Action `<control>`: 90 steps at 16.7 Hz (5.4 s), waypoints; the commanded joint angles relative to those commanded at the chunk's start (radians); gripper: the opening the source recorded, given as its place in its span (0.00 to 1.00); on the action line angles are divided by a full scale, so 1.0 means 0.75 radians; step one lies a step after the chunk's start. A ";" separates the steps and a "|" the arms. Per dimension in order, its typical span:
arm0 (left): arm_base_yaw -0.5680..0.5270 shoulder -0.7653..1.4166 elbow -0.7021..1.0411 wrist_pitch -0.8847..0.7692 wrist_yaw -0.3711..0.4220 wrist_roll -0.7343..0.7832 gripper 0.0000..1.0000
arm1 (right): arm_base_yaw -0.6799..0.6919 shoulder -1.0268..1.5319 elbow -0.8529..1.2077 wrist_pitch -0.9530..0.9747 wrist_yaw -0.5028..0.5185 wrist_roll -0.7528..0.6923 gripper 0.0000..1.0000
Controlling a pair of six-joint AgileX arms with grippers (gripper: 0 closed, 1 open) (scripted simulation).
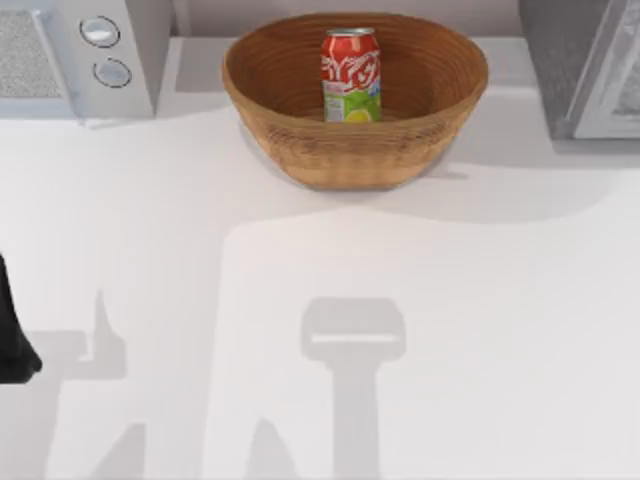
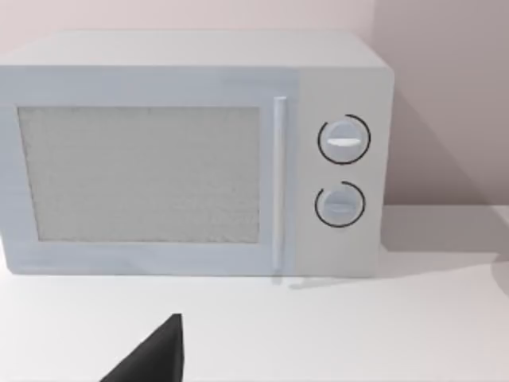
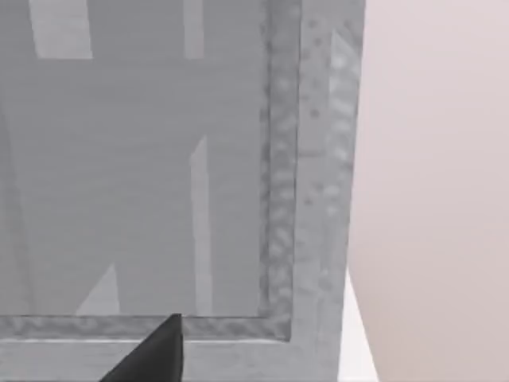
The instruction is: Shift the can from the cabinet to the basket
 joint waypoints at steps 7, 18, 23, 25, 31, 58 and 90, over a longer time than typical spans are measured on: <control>0.000 0.000 0.000 0.000 0.000 0.000 1.00 | -0.017 -0.080 0.694 -0.827 -0.032 0.000 1.00; 0.000 0.000 0.000 0.000 0.000 0.000 1.00 | 0.002 -0.257 1.541 -1.815 -0.016 0.000 1.00; 0.000 0.000 0.000 0.000 0.000 0.000 1.00 | -0.002 -0.258 1.557 -1.826 -0.017 0.000 1.00; 0.000 0.000 0.000 0.000 0.000 0.000 1.00 | 0.013 -0.257 1.561 -1.827 -0.001 -0.001 1.00; 0.000 0.000 0.000 0.000 0.000 0.000 1.00 | 0.372 -0.242 1.597 -1.849 0.359 -0.006 1.00; 0.000 0.000 0.000 0.000 0.000 0.000 1.00 | 1.876 -0.199 1.639 -1.874 1.915 -0.028 1.00; 0.000 0.000 0.000 0.000 0.000 0.000 1.00 | 1.401 -2.013 -0.732 -1.332 1.370 -0.039 1.00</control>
